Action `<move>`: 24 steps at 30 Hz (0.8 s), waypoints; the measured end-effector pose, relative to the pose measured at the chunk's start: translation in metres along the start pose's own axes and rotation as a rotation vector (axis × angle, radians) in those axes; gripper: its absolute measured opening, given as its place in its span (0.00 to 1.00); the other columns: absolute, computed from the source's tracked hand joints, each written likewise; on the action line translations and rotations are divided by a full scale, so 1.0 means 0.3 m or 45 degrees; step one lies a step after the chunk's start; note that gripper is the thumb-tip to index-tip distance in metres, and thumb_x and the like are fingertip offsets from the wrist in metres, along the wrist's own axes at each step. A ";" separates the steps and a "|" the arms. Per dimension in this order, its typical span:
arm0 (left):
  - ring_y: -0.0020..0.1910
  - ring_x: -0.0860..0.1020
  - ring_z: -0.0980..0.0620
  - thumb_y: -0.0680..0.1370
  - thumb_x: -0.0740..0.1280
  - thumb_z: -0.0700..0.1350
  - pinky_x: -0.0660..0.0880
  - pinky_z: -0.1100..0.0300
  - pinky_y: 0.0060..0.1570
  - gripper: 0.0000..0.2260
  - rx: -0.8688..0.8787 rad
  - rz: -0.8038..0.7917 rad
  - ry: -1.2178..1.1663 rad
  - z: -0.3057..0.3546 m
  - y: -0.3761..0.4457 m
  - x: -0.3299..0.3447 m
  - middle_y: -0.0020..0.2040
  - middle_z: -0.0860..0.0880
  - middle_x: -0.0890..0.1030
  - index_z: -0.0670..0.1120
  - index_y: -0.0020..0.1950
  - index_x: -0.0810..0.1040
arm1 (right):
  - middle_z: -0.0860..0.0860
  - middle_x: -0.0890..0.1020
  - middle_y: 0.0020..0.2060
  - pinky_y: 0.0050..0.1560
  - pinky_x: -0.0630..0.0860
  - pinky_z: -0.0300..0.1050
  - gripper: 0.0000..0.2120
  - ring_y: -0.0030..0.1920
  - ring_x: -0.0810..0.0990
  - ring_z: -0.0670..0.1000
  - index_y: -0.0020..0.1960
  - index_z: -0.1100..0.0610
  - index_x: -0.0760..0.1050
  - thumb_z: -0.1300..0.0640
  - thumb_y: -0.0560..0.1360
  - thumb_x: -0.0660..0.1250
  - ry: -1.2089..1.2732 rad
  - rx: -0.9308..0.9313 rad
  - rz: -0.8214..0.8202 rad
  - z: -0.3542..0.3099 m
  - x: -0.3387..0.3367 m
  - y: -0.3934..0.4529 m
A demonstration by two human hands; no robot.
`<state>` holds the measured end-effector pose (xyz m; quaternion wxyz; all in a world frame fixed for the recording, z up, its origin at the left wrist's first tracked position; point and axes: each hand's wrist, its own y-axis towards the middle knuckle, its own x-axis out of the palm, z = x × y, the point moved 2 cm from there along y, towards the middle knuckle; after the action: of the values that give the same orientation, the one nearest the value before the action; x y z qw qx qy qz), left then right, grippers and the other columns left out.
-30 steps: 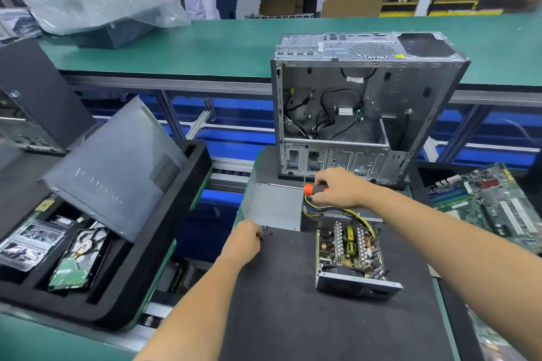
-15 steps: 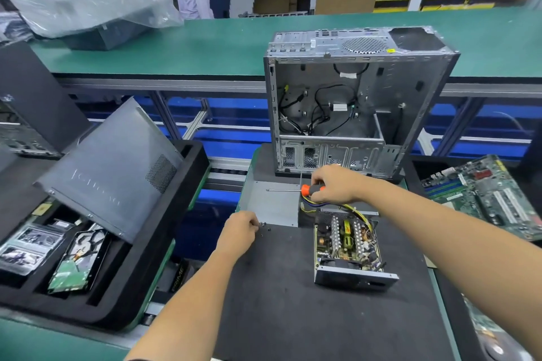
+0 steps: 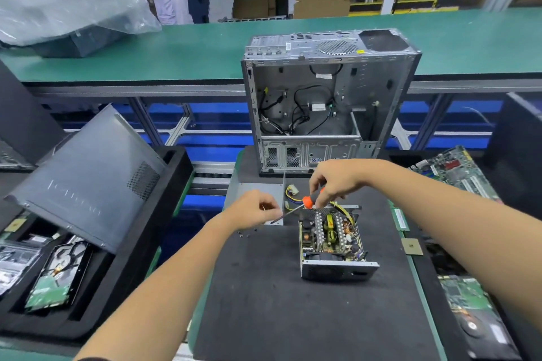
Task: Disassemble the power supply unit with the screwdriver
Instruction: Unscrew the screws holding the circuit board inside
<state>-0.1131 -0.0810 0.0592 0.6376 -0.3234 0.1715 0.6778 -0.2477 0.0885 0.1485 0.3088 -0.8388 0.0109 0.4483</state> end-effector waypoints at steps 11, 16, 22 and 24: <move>0.32 0.73 0.66 0.74 0.72 0.39 0.68 0.73 0.38 0.01 0.189 -0.286 0.138 0.056 0.060 0.172 0.36 0.56 0.78 0.44 0.45 0.81 | 0.44 0.79 0.35 0.34 0.68 0.38 0.11 0.37 0.78 0.46 0.46 0.52 0.78 0.47 0.70 0.74 -0.208 -0.076 0.091 -0.041 0.012 -0.051; 0.30 0.72 0.65 0.74 0.70 0.39 0.66 0.73 0.35 0.04 0.212 -0.261 0.078 0.030 0.055 0.248 0.30 0.59 0.76 0.44 0.39 0.80 | 0.51 0.82 0.33 0.29 0.67 0.39 0.08 0.34 0.79 0.51 0.40 0.52 0.77 0.50 0.67 0.73 -0.304 -0.110 0.186 -0.062 0.047 -0.017; 0.34 0.73 0.68 0.74 0.69 0.39 0.65 0.76 0.37 0.05 0.179 -0.206 0.107 -0.038 0.042 0.285 0.31 0.60 0.76 0.46 0.39 0.80 | 0.46 0.78 0.30 0.23 0.63 0.34 0.07 0.31 0.73 0.43 0.33 0.49 0.76 0.50 0.66 0.72 -0.387 -0.187 0.181 -0.102 0.078 0.040; 0.36 0.74 0.69 0.74 0.70 0.39 0.65 0.76 0.38 0.05 0.168 -0.217 0.103 -0.060 0.043 0.285 0.31 0.62 0.76 0.47 0.39 0.81 | 0.49 0.80 0.32 0.23 0.64 0.36 0.08 0.32 0.73 0.44 0.38 0.53 0.80 0.49 0.66 0.72 -0.388 -0.182 0.176 -0.103 0.083 0.055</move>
<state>-0.1198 -0.0299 -0.0126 0.7052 -0.3213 0.2132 0.5949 -0.2149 0.0653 0.1338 0.2150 -0.7783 -0.0101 0.5898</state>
